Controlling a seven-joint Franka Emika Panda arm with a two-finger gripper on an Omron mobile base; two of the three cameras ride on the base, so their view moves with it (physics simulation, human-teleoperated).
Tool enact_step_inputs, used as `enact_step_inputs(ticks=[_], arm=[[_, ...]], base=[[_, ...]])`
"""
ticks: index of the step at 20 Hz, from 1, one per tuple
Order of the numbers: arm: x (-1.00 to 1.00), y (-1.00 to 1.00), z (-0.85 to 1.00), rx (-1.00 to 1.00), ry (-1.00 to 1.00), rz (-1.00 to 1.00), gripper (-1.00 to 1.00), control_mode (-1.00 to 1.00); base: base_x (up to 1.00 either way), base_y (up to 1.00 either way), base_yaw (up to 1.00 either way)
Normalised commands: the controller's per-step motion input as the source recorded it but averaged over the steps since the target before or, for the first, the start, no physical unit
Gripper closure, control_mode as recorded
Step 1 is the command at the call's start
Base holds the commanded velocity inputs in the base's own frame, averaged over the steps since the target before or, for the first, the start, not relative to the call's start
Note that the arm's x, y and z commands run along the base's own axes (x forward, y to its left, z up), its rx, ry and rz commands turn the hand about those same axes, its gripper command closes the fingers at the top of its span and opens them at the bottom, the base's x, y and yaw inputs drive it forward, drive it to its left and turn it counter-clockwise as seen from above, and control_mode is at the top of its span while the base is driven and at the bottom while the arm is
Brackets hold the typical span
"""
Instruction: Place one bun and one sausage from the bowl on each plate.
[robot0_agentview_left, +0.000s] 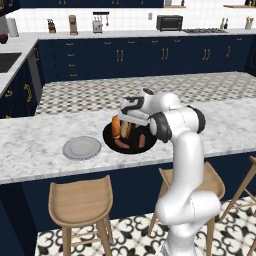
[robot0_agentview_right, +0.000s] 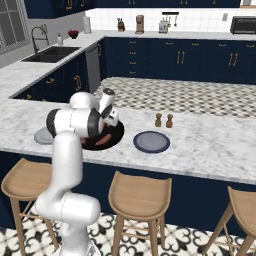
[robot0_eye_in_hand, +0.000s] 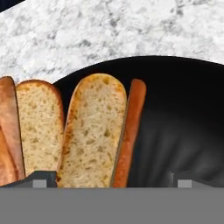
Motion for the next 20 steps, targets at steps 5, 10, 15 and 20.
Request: enact_step_inputs(ticks=[5, 10, 15, 20], arm=[[0.3, 0.13, -0.33, 0.03, 0.0, 0.0, -1.0, -1.0], [0.25, 0.1, -0.36, 0.04, 0.0, 0.0, -1.0, -1.0], [0.09, 0.08, -0.16, 0.02, 0.0, 0.0, 1.0, -1.0], [-0.1, 0.02, 0.02, 0.0, 0.02, 0.0, 1.0, -1.0]], base=[[0.0, 0.0, 0.0], [0.0, 0.0, 0.0], [0.0, 0.0, 0.0], [0.0, 0.0, 0.0]])
